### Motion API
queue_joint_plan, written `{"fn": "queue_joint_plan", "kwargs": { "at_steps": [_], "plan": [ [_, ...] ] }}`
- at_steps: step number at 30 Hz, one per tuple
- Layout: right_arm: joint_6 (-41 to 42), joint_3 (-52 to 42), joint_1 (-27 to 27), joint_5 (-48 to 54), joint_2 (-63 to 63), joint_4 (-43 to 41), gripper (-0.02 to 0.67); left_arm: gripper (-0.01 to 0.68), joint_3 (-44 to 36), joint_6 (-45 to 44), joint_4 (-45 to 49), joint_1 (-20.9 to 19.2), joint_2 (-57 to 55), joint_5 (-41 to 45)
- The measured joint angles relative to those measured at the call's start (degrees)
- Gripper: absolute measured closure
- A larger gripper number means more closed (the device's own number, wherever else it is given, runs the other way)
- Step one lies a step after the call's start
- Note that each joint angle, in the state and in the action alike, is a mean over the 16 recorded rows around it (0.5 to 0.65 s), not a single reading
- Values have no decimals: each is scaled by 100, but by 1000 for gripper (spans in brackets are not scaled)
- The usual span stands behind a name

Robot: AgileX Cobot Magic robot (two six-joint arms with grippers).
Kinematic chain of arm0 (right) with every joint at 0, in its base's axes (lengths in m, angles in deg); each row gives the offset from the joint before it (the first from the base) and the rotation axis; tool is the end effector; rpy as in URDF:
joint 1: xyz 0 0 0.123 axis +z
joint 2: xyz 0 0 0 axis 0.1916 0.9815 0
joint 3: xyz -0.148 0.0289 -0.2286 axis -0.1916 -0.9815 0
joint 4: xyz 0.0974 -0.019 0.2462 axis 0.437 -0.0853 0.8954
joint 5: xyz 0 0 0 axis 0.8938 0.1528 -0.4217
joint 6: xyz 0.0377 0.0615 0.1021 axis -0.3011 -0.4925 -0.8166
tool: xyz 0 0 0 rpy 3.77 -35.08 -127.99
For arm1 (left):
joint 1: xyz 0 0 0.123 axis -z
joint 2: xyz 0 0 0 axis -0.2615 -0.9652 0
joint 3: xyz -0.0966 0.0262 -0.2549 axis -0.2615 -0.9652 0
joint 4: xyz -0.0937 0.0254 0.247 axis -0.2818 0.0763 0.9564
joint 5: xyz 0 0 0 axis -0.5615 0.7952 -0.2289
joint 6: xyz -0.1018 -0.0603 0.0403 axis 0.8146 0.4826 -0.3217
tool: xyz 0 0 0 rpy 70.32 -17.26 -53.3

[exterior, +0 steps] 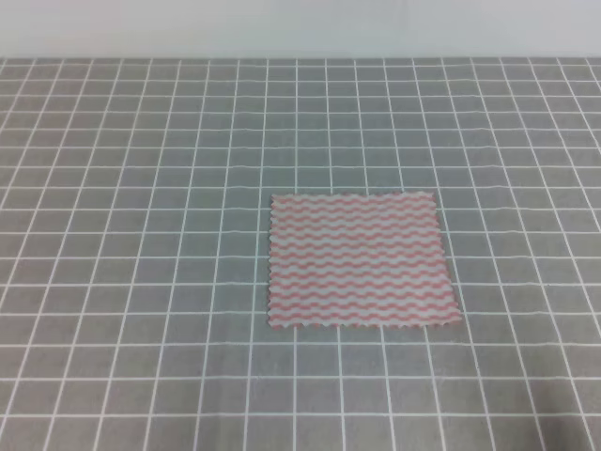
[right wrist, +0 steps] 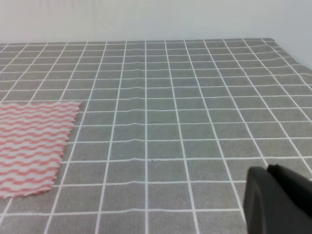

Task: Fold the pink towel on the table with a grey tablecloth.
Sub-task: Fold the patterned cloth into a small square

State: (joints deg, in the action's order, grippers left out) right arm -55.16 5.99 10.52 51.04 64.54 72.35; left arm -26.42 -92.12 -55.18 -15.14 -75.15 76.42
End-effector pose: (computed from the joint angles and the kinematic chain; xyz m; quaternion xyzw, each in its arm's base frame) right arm 0.1132 -0.0003 0.1803 0.0282 0.7721 0.0209 0.6345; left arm 0.1121 -0.0022 0.1760 0.0259 0.7712 0.0097 0.6359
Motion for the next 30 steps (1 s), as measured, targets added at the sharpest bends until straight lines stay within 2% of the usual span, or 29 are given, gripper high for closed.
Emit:
{"fn": "queue_joint_plan", "kwargs": {
  "at_steps": [30],
  "plan": [
    [-6, 0, 0, 0, 0, 88, 667, 673, 52, -7, -9, -3, -75, 32]
  ]
}}
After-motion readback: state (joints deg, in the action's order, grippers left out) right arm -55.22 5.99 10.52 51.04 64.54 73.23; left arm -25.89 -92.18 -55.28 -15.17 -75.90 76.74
